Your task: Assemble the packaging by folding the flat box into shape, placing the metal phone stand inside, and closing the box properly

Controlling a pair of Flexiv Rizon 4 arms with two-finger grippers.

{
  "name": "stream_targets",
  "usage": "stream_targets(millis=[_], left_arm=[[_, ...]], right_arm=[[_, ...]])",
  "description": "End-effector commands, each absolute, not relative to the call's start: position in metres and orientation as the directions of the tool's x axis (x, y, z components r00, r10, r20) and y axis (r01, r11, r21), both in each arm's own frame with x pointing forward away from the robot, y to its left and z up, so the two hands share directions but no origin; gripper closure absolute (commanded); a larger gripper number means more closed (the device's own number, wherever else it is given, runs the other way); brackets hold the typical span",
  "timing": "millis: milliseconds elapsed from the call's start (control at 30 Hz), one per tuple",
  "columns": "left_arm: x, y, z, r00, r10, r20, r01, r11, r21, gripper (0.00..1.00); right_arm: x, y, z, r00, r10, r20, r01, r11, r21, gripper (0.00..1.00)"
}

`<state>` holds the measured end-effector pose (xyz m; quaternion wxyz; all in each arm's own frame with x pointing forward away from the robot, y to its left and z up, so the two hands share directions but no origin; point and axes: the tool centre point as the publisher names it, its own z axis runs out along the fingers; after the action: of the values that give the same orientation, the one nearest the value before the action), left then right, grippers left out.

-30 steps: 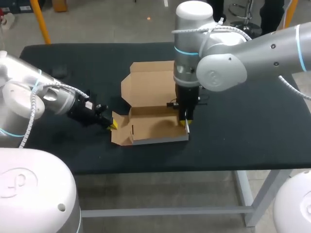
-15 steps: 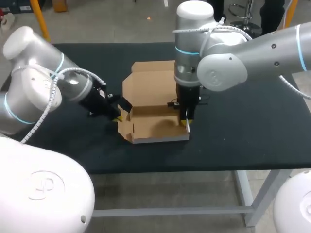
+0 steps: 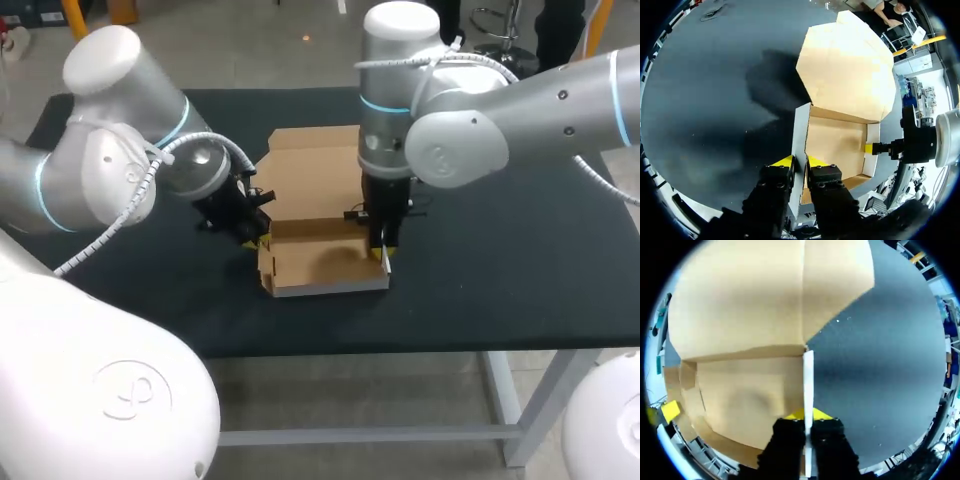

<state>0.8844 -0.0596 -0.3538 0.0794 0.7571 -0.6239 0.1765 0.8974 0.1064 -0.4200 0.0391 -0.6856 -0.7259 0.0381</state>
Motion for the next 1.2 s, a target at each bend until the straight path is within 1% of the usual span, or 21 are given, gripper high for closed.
stream_targets(millis=[33, 100, 267, 300, 333, 533, 600, 700, 833, 1200], left_arm=[[0.881, -0.064, -0.351, 0.174, -0.947, 0.269, -0.972, -0.209, -0.109, 0.76], [0.879, -0.058, -0.346, 0.175, -0.94, 0.293, -0.969, -0.218, -0.119, 0.65], [0.871, -0.027, -0.331, 0.193, -0.897, 0.399, -0.953, -0.267, -0.141, 0.62], [0.869, -0.018, -0.329, 0.198, -0.882, 0.428, -0.949, -0.282, -0.142, 0.58], [0.869, -0.014, -0.328, 0.203, -0.872, 0.446, -0.947, -0.291, -0.137, 0.57], [0.86, 0.019, -0.331, 0.182, -0.801, 0.57, -0.948, -0.297, -0.114, 0.56], [0.861, 0.027, -0.334, 0.176, -0.778, 0.603, -0.949, -0.298, -0.107, 0.59], [0.859, 0.033, -0.342, 0.16, -0.752, 0.639, -0.951, -0.292, -0.105, 0.73], [0.859, 0.037, -0.352, 0.15, -0.731, 0.665, -0.953, -0.287, -0.1, 1.0], [0.863, 0.038, -0.383, 0.106, -0.665, 0.739, -0.962, -0.256, -0.093, 1.0]], right_arm=[[0.898, 0.108, -0.419, -0.058, 0.998, 0.0, 0.992, 0.058, -0.114, 1.0], [0.898, 0.108, -0.419, -0.058, 0.998, 0.0, 0.992, 0.058, -0.114, 1.0], [0.898, 0.108, -0.419, -0.058, 0.998, 0.0, 0.992, 0.058, -0.114, 1.0], [0.898, 0.108, -0.419, -0.058, 0.998, 0.0, 0.992, 0.058, -0.114, 1.0], [0.898, 0.108, -0.419, -0.058, 0.998, 0.0, 0.992, 0.058, -0.114, 1.0], [0.898, 0.108, -0.419, -0.058, 0.998, 0.0, 0.992, 0.058, -0.114, 1.0], [0.898, 0.108, -0.419, -0.058, 0.998, 0.0, 0.992, 0.058, -0.114, 1.0], [0.898, 0.108, -0.419, -0.058, 0.998, 0.0, 0.992, 0.058, -0.114, 1.0], [0.898, 0.108, -0.419, -0.058, 0.998, 0.0, 0.992, 0.058, -0.114, 1.0], [0.898, 0.108, -0.419, -0.058, 0.998, 0.0, 0.992, 0.058, -0.114, 1.0]])
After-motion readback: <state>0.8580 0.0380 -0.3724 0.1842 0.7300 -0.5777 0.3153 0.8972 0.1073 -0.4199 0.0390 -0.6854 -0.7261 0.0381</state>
